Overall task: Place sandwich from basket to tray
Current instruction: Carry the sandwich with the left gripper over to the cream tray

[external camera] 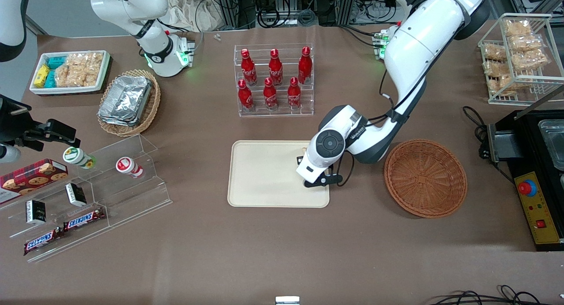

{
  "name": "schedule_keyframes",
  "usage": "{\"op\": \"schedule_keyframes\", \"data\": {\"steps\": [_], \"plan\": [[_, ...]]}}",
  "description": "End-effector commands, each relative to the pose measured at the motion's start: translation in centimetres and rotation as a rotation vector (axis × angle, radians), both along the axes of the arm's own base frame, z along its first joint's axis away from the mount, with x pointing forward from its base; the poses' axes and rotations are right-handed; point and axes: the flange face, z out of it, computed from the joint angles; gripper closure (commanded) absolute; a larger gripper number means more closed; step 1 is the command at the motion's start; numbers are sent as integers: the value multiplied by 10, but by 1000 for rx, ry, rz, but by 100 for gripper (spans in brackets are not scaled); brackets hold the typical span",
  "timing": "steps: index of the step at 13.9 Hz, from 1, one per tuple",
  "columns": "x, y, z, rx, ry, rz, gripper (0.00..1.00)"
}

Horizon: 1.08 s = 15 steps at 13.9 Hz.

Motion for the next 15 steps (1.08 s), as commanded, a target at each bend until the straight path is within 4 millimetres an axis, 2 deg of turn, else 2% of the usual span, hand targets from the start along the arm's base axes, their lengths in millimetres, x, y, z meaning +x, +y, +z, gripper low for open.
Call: {"op": "schedule_keyframes", "data": {"steps": [1, 3, 4, 5, 6, 7, 10, 12, 13, 15], "plan": [[9, -7, -3, 1, -33, 4, 100], [11, -7, -1, 1, -39, 2, 100], [11, -7, -2, -2, -39, 4, 91], [12, -6, -4, 2, -39, 3, 52], [12, -5, -5, 19, -57, -17, 19], [13, -3, -5, 29, -66, -22, 0], [21, 4, 7, 18, -76, 1, 0], [34, 14, 27, 14, -93, 25, 0], [34, 17, 33, 32, -85, 23, 0], [35, 27, 63, 83, -66, 13, 0]]}}
